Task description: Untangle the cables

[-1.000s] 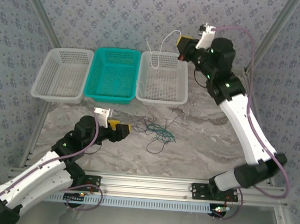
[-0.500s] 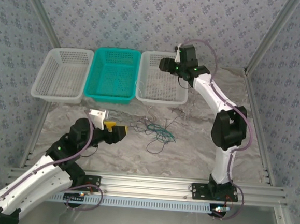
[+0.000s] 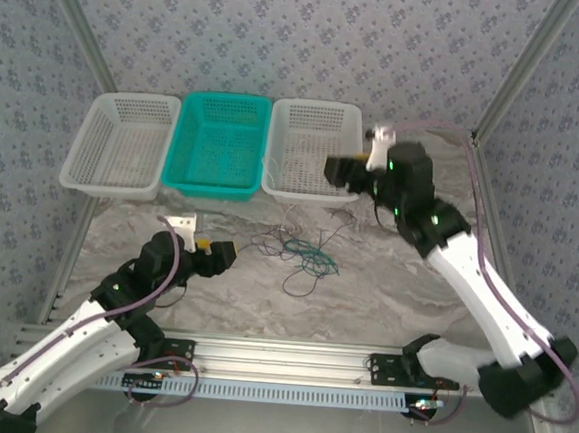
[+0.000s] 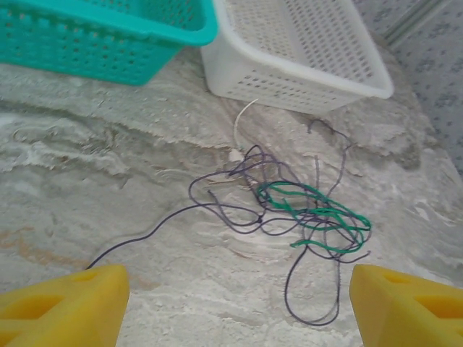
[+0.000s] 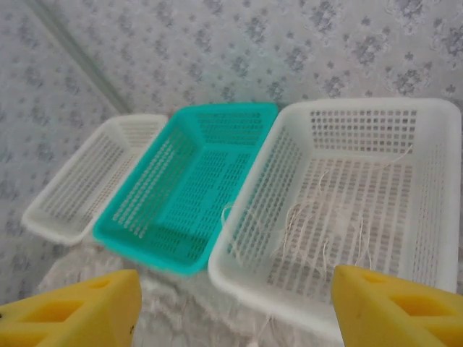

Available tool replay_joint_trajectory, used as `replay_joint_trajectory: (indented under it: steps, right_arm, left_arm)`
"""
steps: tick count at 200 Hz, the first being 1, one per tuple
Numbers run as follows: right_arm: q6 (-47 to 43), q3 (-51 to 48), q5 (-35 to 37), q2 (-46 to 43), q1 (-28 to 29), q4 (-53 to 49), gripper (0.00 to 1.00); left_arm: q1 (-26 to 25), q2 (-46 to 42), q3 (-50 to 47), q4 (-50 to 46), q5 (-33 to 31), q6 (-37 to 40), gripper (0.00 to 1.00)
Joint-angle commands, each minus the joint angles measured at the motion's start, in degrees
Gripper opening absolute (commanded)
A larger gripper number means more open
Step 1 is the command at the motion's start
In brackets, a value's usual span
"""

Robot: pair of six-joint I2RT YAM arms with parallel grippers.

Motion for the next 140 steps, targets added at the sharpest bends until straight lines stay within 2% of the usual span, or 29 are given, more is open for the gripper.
replay_joint_trajectory:
  steps: [1, 24, 49, 84, 108, 140]
  right_arm:
    - [3.2, -13.3, 5.5, -5.2, 2.1, -1.2, 0.72]
    - [8.7, -24.0, 3.3, -9.5, 3.3, -1.0, 0.72]
    - [10.4, -29.9, 0.5, -7.7, 3.4, 1.4, 0.71]
    - [9.9, -28.6, -6.1, 4.8, 3.1, 7.7, 0.72]
    - [8.3, -26.0, -6.4, 14.2, 3.1, 9.4, 0.72]
    - [7.6, -25.2, -8.3, 22.1, 4.0, 14.3, 0.65]
  left_arm:
    - [-0.2, 1.1, -1.1, 3.0, -2.8, -0.7, 0.8]
    - [-0.1, 3.7, -0.5, 4.4, -3.0, 0.6, 0.81]
    - [0.0, 7.4, 0.2, 7.0, -2.2, 0.6, 0.81]
    - [0.0, 12.5, 2.0, 8.9, 0.4, -0.4, 0.81]
    - [-0.1, 13.3, 3.4, 6.8, 1.1, -0.3, 0.82]
    - [-0.1, 10.9, 3.1, 3.8, 1.0, -0.5, 0.82]
